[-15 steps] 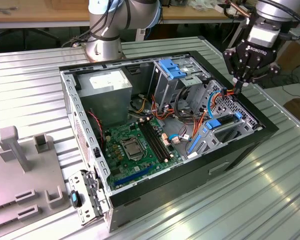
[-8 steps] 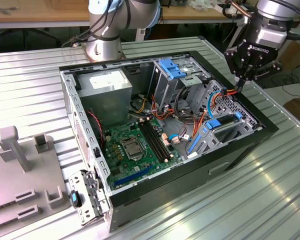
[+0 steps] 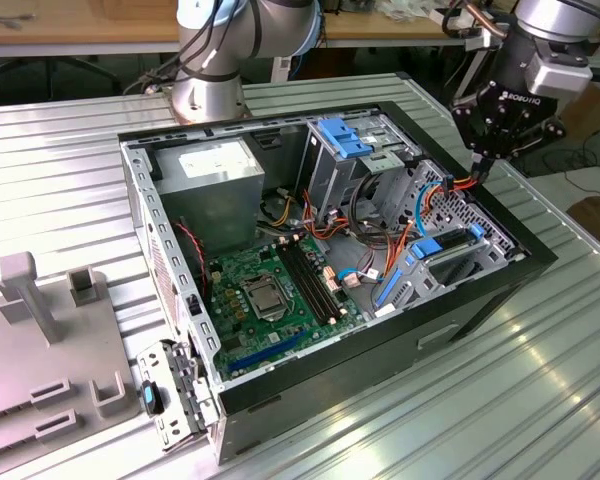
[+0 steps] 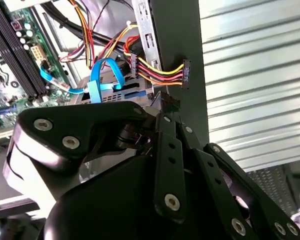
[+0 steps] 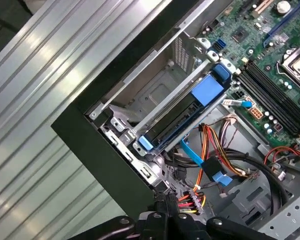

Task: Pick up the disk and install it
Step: 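Insert the first disk wire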

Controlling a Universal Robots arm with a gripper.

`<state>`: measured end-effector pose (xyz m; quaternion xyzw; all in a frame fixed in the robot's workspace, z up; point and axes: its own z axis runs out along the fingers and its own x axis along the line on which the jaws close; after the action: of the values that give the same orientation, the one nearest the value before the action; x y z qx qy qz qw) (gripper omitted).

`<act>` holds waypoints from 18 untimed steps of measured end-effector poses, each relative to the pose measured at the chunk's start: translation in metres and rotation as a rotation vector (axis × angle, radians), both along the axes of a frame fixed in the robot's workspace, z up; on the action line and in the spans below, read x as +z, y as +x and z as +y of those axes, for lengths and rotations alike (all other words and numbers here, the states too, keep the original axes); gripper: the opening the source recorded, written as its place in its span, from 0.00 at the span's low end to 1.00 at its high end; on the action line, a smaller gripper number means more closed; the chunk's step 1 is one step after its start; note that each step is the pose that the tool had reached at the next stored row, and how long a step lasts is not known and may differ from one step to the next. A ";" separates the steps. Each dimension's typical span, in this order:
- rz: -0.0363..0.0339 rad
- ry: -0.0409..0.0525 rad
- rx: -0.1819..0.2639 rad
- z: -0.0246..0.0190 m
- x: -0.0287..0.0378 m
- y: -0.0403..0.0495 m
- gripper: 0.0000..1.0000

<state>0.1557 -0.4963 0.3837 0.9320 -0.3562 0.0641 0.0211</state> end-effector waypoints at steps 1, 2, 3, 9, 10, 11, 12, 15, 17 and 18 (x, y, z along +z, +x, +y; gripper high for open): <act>0.0000 0.0000 0.022 0.0000 0.0000 0.0002 0.11; 0.0000 -0.0001 0.037 0.0000 0.0000 0.0003 0.11; 0.0000 0.0000 0.053 0.0000 0.0000 0.0005 0.11; 0.0000 0.0000 0.190 0.0000 0.0000 0.0019 0.11; 0.0000 -0.0001 0.219 0.0000 0.0000 0.0021 0.11; 0.0000 0.0000 0.241 0.0000 0.0000 0.0024 0.11; 0.0000 0.0001 0.259 0.0000 -0.0001 0.0025 0.11; -0.0004 -0.0001 0.335 0.0000 -0.0010 0.0036 0.11; -0.0004 -0.0001 0.363 0.0000 -0.0012 0.0040 0.11; -0.0004 -0.0001 0.378 0.0000 -0.0013 0.0042 0.11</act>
<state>0.1599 -0.4963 0.3824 0.9822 -0.1750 0.0671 0.0087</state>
